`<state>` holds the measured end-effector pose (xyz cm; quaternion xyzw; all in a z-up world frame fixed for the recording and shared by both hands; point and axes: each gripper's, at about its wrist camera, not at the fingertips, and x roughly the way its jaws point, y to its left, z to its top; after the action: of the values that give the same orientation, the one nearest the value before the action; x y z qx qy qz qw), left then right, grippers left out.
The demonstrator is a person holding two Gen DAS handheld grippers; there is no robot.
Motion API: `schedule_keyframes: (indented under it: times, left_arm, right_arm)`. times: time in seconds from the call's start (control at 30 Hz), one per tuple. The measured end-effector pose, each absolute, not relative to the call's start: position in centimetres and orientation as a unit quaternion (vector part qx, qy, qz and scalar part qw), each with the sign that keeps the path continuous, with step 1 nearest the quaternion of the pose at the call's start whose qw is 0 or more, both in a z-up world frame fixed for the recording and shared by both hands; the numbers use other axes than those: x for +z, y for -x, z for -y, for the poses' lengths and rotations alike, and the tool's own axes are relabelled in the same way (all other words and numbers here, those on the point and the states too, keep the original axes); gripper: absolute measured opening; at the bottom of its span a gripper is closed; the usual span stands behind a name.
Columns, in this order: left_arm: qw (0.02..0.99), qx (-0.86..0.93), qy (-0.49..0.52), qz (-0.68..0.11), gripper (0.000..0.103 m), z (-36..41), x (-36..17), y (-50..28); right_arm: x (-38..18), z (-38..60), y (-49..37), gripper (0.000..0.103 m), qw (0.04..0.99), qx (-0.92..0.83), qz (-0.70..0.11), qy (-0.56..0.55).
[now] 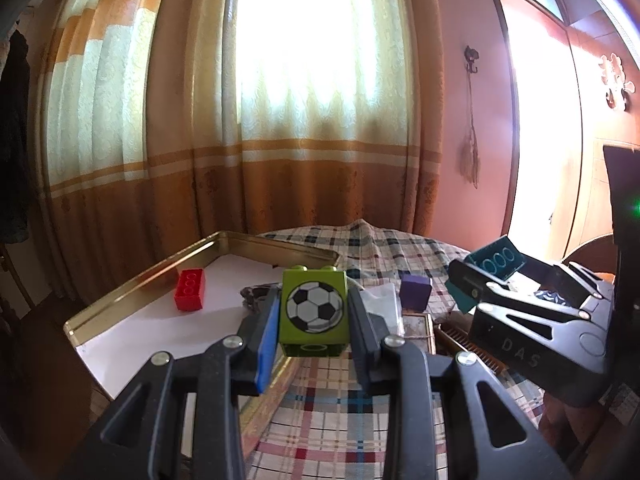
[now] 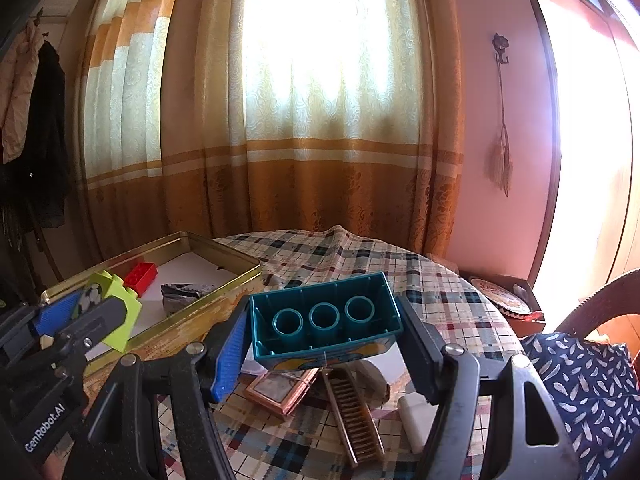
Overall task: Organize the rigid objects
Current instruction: 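Carry the green soccer block and teal brick with both grippers toward the tray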
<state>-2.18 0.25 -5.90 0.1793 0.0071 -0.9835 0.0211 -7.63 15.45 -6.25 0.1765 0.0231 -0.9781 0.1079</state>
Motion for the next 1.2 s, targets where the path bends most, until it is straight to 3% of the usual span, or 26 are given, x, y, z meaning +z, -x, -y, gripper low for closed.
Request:
schedule_keyframes:
  times: [1.2]
  left_arm:
    - [0.046,-0.985,-0.168,-0.016,0.031,2.8,-5.9,1.8]
  right_arm:
    - [-6.2,-14.0,6.7,0.070,0.120,-0.978,-0.023,-0.169]
